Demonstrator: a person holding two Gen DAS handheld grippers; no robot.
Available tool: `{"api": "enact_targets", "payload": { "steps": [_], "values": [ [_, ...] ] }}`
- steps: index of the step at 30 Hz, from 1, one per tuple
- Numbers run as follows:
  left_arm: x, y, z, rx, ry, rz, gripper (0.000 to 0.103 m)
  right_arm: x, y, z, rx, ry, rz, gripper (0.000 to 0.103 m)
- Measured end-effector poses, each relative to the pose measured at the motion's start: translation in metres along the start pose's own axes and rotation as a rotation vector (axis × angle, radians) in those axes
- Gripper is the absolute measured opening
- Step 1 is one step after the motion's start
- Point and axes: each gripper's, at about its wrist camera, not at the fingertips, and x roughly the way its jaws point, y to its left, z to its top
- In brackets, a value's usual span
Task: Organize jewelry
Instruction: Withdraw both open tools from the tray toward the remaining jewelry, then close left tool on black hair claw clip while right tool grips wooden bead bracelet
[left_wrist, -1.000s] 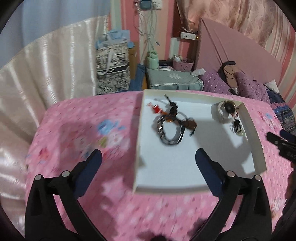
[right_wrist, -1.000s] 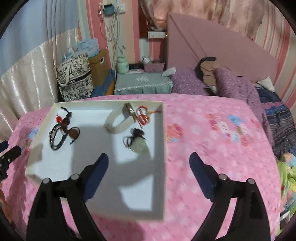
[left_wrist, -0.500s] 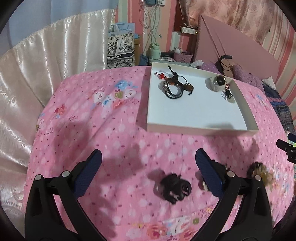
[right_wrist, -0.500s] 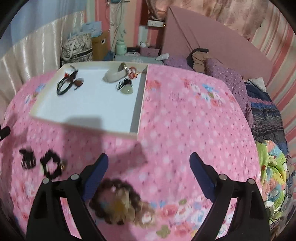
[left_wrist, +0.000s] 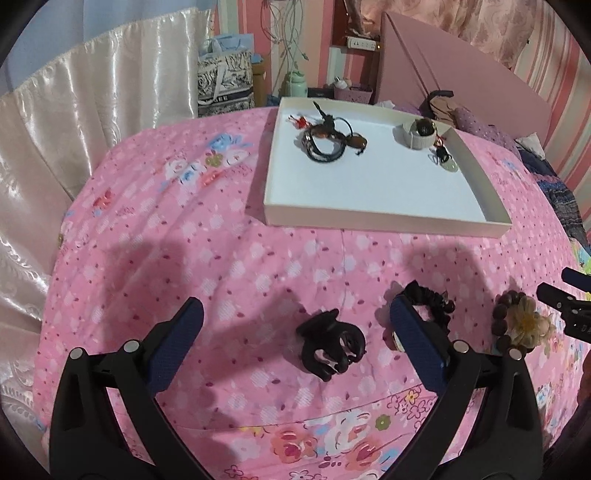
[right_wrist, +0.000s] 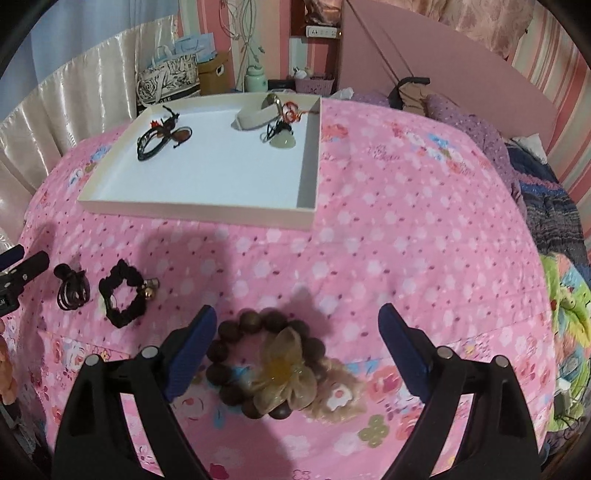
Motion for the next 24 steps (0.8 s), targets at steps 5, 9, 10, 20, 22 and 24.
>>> {"api": "enact_targets", "payload": {
  "steps": [5,9,10,20,22,24],
  "values": [
    [0.008,-0.004,-0.006,0.008,0.024,-0.012,0.100,0.012,0.002,-0.003,-0.014,0.033,-0.029,0.082],
    [0.014,-0.008,-0.007,0.016,0.040,-0.021,0.099,0.024,0.004,-0.006,-0.033,0.086,-0.028,0.064],
    [0.016,-0.010,-0.008,0.022,0.045,-0.021,0.099,0.027,0.004,-0.006,-0.035,0.095,-0.029,0.061],
    [0.036,-0.016,-0.009,0.037,0.091,-0.026,0.098,0.049,0.003,-0.009,-0.030,0.152,-0.003,0.050],
    [0.041,-0.018,-0.009,0.038,0.102,-0.029,0.098,0.051,0.003,-0.008,-0.025,0.160,0.022,0.044],
    [0.044,-0.019,-0.009,0.039,0.113,-0.038,0.092,0.055,0.002,-0.008,-0.022,0.165,0.033,0.043]
  ]
}}
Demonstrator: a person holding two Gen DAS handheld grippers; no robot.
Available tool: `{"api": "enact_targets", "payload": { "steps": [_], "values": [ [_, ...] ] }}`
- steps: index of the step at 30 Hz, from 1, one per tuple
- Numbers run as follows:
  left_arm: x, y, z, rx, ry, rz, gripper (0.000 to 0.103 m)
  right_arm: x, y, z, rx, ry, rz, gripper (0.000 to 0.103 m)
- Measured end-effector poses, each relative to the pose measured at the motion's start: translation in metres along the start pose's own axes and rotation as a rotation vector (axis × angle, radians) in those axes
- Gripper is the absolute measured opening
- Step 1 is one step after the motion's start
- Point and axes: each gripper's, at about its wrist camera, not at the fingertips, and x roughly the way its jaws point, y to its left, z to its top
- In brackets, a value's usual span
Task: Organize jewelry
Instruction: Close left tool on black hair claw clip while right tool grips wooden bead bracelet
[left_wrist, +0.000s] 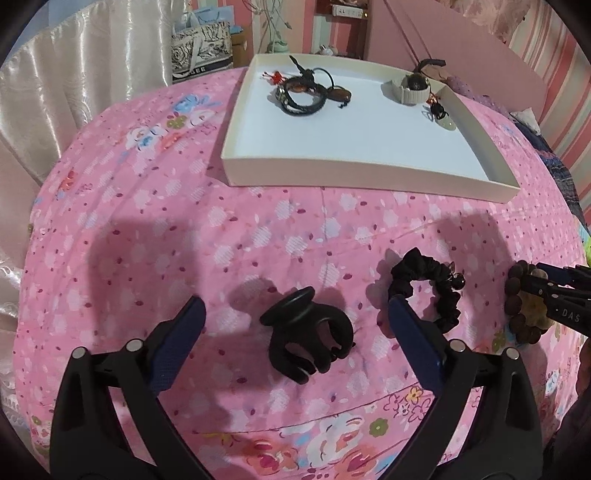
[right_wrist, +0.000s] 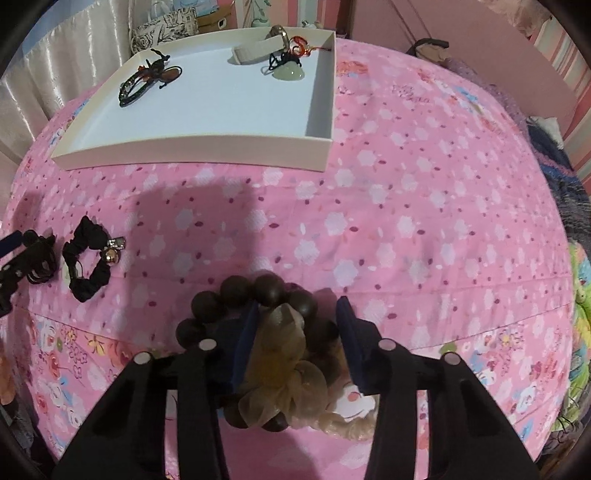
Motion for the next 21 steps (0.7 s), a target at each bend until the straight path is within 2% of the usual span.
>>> {"api": "enact_targets", "payload": {
  "steps": [2,4,10,12,18,21],
  "values": [
    [0.004,-0.001,-0.001,0.002,0.020,-0.016,0.086,0.003,0.000,-0.001,-0.002,0.005,0.012,0.039],
    [0.008,-0.001,-0.001,0.002,0.036,-0.030,0.083,0.001,-0.002,-0.002,0.003,-0.008,0.031,0.031],
    [0.008,-0.001,-0.002,-0.001,0.032,-0.030,0.083,-0.004,-0.007,-0.004,0.024,-0.002,0.074,0.034],
    [0.008,-0.001,-0.002,-0.001,0.035,-0.035,0.079,-0.013,-0.012,-0.005,0.050,-0.021,0.096,0.034],
    [0.013,-0.003,-0.005,0.004,0.056,-0.047,0.064,-0.034,-0.031,-0.010,0.087,-0.059,0.093,0.034],
    [0.013,-0.004,-0.005,0.007,0.058,-0.046,0.059,-0.032,-0.042,-0.011,0.111,-0.046,0.085,0.034]
  ]
}}
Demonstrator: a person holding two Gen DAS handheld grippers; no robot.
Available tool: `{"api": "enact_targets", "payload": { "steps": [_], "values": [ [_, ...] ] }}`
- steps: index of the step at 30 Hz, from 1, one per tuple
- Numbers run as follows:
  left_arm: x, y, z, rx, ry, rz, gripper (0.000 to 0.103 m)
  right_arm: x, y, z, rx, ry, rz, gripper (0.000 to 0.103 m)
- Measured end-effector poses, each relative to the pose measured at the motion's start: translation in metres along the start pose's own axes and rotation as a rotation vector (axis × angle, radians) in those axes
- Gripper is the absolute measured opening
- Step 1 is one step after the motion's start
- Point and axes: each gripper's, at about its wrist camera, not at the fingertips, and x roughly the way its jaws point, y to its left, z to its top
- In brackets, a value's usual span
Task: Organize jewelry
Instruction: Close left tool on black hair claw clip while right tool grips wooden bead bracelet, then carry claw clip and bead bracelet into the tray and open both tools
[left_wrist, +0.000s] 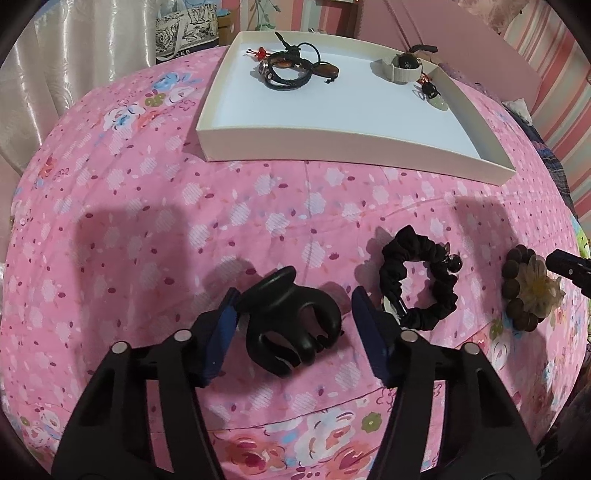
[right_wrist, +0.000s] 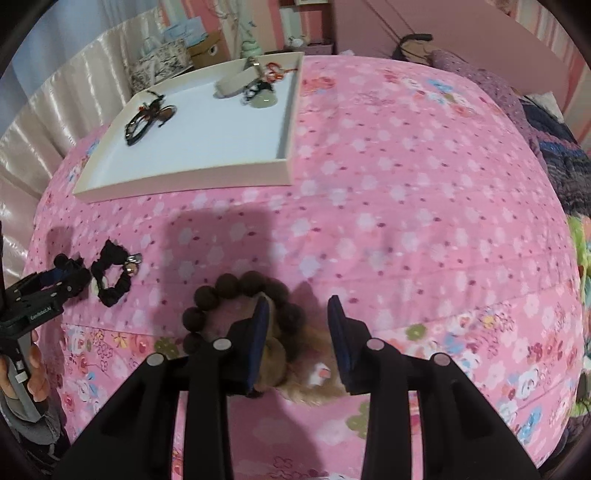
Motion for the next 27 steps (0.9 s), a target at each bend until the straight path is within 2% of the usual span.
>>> {"api": "enact_targets", "payload": {
  "steps": [5,12,16,19,27],
  "values": [
    [-0.002,0.002,-0.001,-0.005,-0.003,-0.004,0.057,0.010,-0.004,-0.006,0.012,0.041,0.027,0.034],
    [-0.002,0.003,-0.002,-0.004,-0.001,-0.002,0.053,0.021,0.008,-0.003,-0.019,0.055,-0.004,0.031],
    [-0.001,0.005,-0.002,-0.006,0.003,-0.008,0.052,0.035,0.011,0.000,-0.029,0.080,-0.006,0.025],
    [0.000,0.005,-0.001,-0.002,0.001,-0.010,0.052,0.039,0.014,0.001,-0.054,0.052,-0.007,0.019],
    [-0.003,0.007,-0.002,-0.009,-0.009,-0.015,0.051,0.007,0.017,0.000,-0.074,-0.041,0.016,0.019]
  ]
}}
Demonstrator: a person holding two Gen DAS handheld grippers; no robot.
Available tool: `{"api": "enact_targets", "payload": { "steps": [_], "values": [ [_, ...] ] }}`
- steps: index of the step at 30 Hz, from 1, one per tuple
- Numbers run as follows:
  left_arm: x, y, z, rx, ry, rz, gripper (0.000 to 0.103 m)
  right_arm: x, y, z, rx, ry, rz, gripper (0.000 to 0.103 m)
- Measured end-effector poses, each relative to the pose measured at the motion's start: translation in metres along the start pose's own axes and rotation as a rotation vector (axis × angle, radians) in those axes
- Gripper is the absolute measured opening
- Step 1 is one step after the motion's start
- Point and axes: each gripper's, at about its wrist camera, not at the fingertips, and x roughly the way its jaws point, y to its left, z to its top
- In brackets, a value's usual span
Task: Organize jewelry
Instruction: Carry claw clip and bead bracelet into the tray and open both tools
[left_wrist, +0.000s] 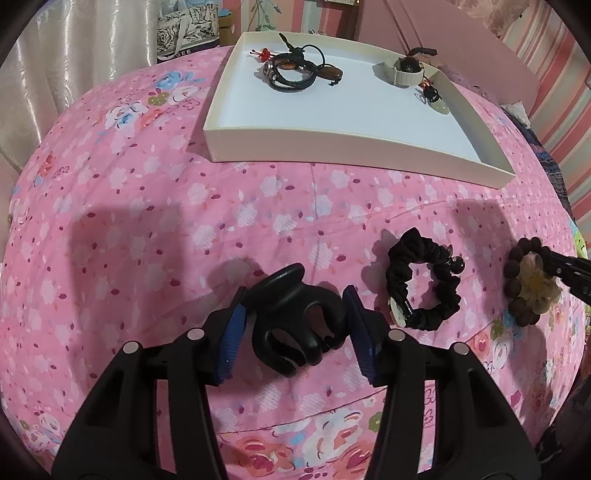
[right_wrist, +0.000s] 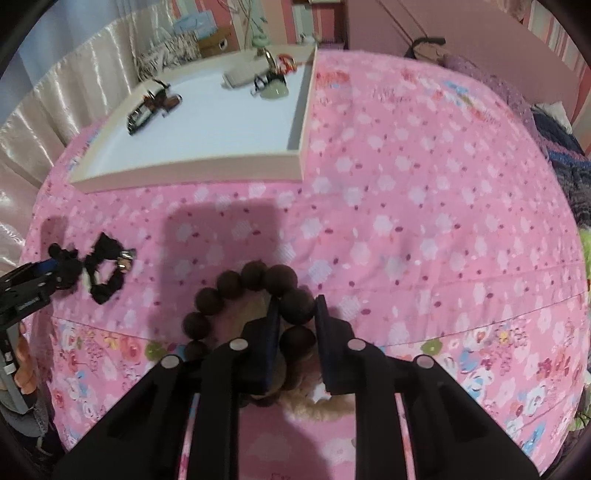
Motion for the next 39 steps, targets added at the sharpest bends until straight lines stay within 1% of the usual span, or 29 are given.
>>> {"api": "enact_targets", "payload": {
  "steps": [9,20,25,29,35,39],
  "values": [
    [-0.019,-0.001,0.000,0.003,-0.048,-0.012,0.051,-0.039,0.014,0.001,-0.044,-0.090,0.025,0.019],
    [-0.051,-0.005,0.016,0.028,-0.116,0.002,0.051,-0.048,0.024,0.022,-0.037,-0.145,0.045,0.019],
    [-0.070,-0.010,0.033,0.038,-0.156,-0.003,0.051,-0.059,0.031,0.041,-0.039,-0.177,0.052,0.019],
    [-0.080,-0.014,0.052,0.046,-0.179,-0.011,0.051,-0.067,0.039,0.064,-0.044,-0.203,0.048,0.019],
    [-0.072,-0.016,0.085,0.030,-0.164,-0.024,0.051,-0.064,0.052,0.101,-0.045,-0.231,0.035,0.019],
    [-0.062,-0.018,0.105,0.013,-0.169,-0.021,0.051,-0.051,0.063,0.126,-0.061,-0.244,0.022,0.019]
  ]
}}
